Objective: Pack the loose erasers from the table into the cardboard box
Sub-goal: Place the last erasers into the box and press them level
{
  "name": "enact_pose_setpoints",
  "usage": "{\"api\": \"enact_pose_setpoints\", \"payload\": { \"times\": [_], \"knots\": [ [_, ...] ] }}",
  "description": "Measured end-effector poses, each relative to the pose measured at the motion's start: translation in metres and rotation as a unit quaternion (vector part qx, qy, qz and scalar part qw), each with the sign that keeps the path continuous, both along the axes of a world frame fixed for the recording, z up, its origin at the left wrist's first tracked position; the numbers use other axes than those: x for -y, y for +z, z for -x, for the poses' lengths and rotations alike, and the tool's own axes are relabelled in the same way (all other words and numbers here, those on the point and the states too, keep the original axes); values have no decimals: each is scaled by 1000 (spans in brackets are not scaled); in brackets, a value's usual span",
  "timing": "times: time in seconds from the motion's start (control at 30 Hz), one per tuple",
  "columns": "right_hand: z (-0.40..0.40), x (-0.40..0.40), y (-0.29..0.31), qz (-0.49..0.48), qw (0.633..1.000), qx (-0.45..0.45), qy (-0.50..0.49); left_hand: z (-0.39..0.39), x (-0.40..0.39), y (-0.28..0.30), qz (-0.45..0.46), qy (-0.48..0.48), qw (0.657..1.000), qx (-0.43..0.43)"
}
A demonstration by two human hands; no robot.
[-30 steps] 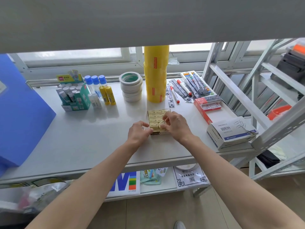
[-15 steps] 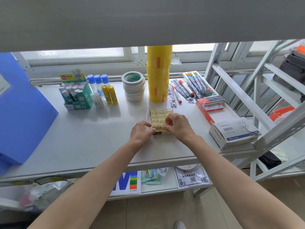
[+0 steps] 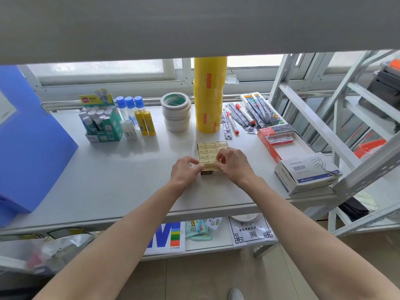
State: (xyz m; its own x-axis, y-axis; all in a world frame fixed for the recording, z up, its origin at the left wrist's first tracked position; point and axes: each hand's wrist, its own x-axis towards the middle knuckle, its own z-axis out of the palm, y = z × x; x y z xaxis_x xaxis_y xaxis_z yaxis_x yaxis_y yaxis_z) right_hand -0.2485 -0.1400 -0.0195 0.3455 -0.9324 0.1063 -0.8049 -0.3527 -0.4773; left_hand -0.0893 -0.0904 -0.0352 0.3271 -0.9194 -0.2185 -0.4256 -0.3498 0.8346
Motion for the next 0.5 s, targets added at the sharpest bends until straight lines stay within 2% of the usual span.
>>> {"api": "enact_pose_setpoints", "payload": {
  "times": [0.03,0.1,0.2,0.27,0.37,0.5],
  "knots": [
    [0,-1,0,8,1000,3,-4,-1,-1,1,10,16,999,-28],
    [-1,-4,1,38,999,28,-18,-4,-3,4,26,56,988,-142],
    [-8,-11,7,52,993,110,-8,-9,-10,12,12,79,929,-360],
    [-16,-16,13,9,984,178,27,-11,-13,16,-3,72,891,-449],
    [-26,-22,21,-65,971,217,82,-9,-15,17,-20,60,875,-480],
    [-32,-29,21,-92,965,226,101,-1,-17,24,-25,72,878,-473]
  ]
}}
